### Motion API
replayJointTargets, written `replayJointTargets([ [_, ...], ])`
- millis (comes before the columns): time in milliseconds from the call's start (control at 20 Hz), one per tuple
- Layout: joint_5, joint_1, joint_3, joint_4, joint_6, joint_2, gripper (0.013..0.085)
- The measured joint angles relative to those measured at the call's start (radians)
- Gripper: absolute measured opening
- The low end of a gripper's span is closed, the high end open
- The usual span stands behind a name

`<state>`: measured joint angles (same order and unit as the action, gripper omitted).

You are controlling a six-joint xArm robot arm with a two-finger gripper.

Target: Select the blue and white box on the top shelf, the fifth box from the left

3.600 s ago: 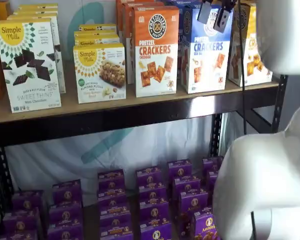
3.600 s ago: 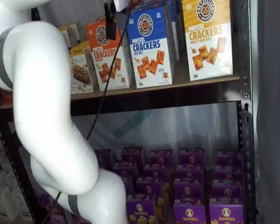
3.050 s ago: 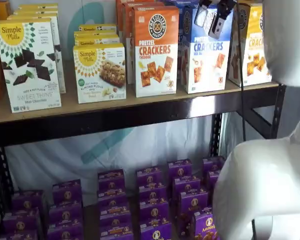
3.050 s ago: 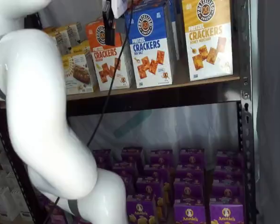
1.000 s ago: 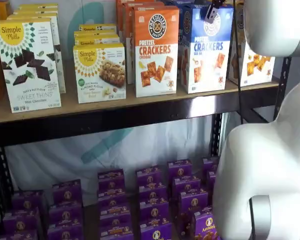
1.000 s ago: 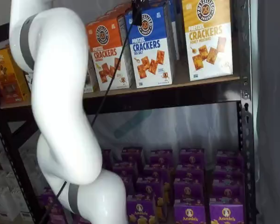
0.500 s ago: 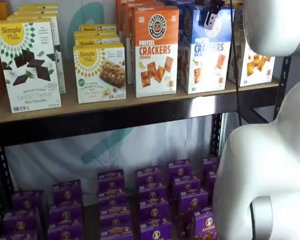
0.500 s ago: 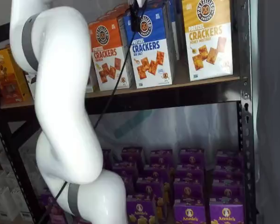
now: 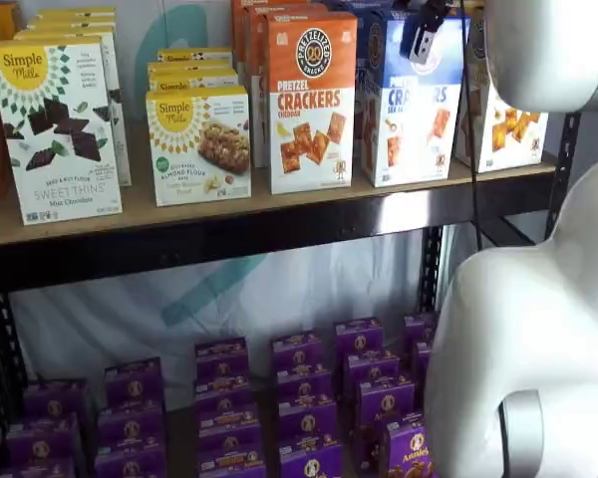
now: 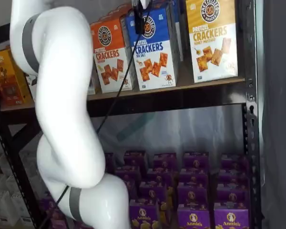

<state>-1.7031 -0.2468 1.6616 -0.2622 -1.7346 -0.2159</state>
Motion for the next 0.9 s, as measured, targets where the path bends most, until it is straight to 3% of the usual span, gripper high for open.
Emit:
replayJointTargets([
  [150, -0.002, -0.002, -0.002, -0.003, -0.001, -0.002, 0.0730],
  [900, 0.005, -0.006, -0.017, -0.012, -0.003, -0.011, 0.0730],
])
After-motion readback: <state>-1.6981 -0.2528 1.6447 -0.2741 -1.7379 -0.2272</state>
